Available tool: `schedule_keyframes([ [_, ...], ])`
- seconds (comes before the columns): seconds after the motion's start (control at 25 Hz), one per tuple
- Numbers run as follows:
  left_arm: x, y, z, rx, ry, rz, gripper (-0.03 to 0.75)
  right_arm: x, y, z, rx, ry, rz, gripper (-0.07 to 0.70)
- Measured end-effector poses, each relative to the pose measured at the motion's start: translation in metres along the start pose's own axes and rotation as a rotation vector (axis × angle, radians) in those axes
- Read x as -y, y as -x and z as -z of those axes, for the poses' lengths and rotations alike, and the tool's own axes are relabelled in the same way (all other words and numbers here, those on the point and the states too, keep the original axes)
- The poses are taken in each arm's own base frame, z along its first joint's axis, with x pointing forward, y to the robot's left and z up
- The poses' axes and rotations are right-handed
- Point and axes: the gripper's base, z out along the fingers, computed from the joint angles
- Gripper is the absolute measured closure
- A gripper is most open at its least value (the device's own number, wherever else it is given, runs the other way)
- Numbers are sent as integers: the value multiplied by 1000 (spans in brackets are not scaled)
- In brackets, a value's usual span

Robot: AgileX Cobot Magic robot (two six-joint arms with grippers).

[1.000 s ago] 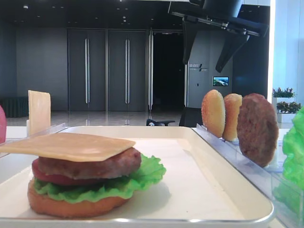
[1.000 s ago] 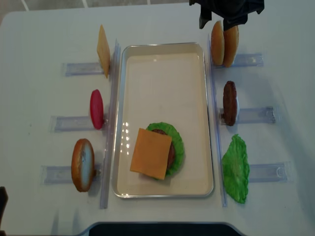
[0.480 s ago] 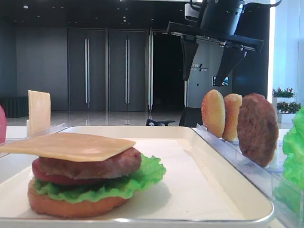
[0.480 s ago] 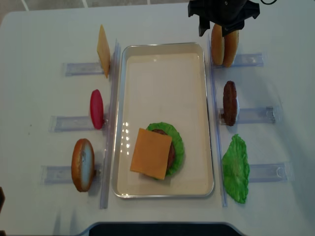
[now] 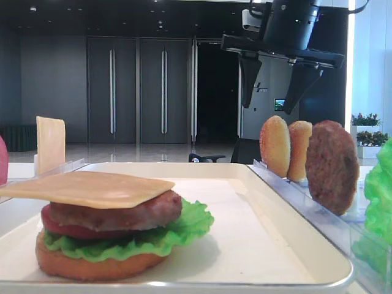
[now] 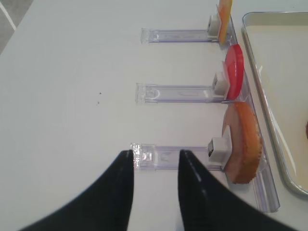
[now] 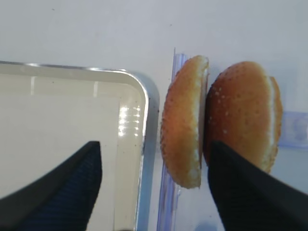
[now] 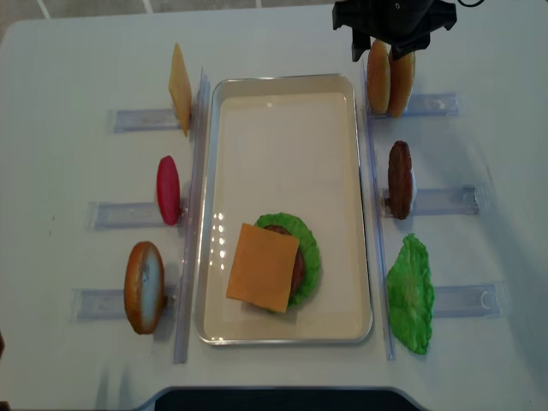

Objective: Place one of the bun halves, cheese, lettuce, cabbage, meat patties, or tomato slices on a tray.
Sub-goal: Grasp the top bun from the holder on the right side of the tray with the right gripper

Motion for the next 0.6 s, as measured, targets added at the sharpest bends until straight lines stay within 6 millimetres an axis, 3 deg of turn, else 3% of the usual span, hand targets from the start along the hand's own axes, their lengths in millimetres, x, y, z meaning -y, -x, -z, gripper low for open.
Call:
schedule_keyframes([
  [0.28, 0, 0, 0, 0, 0, 0, 541, 3, 3, -1, 19, -6, 0, 153],
  [0.6, 0, 0, 0, 0, 0, 0, 601, 7, 1, -18, -17, -17, 6, 153],
])
